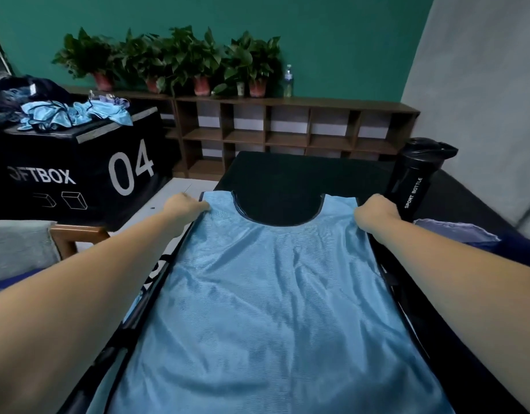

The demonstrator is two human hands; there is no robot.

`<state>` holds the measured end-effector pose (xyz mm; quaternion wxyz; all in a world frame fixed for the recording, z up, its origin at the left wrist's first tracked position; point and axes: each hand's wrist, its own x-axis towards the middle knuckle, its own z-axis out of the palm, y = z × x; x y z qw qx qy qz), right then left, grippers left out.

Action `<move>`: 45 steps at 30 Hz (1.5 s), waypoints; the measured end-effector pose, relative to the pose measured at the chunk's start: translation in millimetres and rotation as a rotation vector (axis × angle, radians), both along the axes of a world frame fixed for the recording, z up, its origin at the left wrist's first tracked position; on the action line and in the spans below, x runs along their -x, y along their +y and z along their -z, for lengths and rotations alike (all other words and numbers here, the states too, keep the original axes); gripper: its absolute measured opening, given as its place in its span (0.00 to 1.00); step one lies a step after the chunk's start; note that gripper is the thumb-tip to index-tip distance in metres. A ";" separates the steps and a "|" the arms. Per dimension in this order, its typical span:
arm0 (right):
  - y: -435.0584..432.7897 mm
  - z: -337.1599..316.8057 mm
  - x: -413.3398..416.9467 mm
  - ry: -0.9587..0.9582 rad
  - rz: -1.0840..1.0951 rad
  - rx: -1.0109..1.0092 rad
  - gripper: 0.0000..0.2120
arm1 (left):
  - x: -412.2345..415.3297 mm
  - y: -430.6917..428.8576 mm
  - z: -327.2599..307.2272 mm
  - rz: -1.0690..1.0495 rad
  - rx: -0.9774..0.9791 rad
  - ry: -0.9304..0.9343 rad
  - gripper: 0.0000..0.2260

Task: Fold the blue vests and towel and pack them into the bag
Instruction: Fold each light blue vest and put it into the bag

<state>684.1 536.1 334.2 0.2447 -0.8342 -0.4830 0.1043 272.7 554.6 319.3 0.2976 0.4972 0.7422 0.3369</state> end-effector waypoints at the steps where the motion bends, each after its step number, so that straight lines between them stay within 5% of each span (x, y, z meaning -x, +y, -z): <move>1: 4.1 1.7 1.7 0.005 -0.003 -0.012 0.13 | -2.2 2.6 -0.3 0.011 -0.005 0.063 0.17; 4: 11.9 4.4 5.5 -0.091 -0.074 -0.022 0.26 | -9.9 10.3 -4.9 0.073 -0.077 0.263 0.26; 9: 24.5 1.6 8.0 -0.150 -0.281 0.091 0.31 | -14.9 33.2 -10.6 0.290 -0.118 0.623 0.22; 18: 33.5 -12.9 6.5 -0.226 -0.265 0.074 0.16 | -33.2 39.0 -20.7 0.269 -0.031 0.905 0.17; 28: -15.4 -67.7 21.3 -0.089 -0.320 -0.041 0.01 | -33.1 -18.0 -89.8 0.328 -0.167 0.798 0.06; 45: -296.7 -116.1 63.2 0.061 -0.618 -0.284 0.06 | -6.4 -283.1 -152.6 0.530 -0.298 0.538 0.07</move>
